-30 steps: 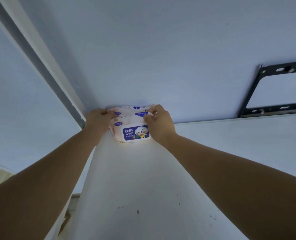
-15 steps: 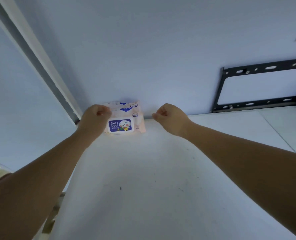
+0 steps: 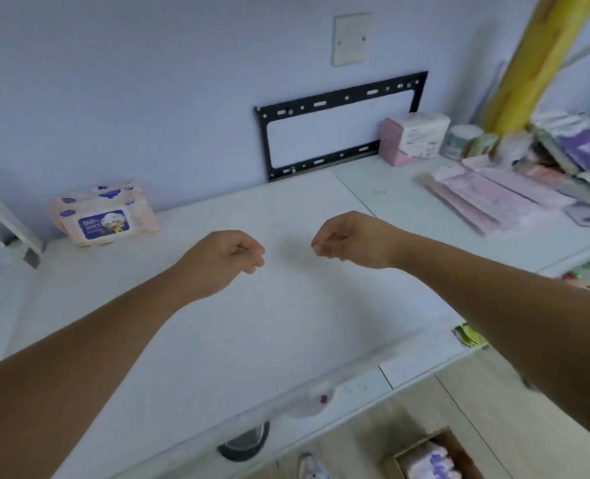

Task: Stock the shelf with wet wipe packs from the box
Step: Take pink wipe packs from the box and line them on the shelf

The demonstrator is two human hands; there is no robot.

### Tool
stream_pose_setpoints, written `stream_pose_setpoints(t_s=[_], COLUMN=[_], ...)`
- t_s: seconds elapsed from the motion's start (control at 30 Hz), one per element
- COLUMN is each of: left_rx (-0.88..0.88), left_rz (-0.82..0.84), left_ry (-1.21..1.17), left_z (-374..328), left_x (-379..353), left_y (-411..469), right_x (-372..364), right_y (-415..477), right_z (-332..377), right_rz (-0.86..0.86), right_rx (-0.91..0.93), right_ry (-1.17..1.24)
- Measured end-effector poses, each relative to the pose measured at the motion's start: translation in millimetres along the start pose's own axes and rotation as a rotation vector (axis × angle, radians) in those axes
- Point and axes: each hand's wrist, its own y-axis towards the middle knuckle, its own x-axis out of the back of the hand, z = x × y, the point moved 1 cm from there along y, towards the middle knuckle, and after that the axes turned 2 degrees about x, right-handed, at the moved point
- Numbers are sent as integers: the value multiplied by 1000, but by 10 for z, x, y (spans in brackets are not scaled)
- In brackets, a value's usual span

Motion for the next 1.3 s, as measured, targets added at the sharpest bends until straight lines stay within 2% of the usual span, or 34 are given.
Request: stream_pose_setpoints(t_s=[0.13, 0.33, 0.53, 0.83, 1.1, 1.2, 1.3], left_rx=[-88, -173, -118, 161, 271, 273, 280], left_rz=[148, 326, 419, 650, 812, 877, 846], left_ry=[20, 382, 418, 568, 761, 813, 781], left_z=[-286, -217, -212, 29, 374, 572, 814], left_x=[-749, -1576, -2419, -4626, -6000, -6356, -6748], left_y=[-542, -1356, -1605, -1964, -2226, -2000, -1670], right_x=[-7, -169, -336, -728, -1092, -1279, -1533], right_y=[-1001, -2187, -3024, -4333, -4836, -4787, -4673], right_z=[-453, -1089, -2088, -4082, -5406, -5737, -6073], right_rz=[-50, -83, 107, 268, 271, 222, 219], right_rx=[-112, -242, -387, -671, -849, -881, -918], right_ry=[33, 81, -4, 56, 104, 139, 155])
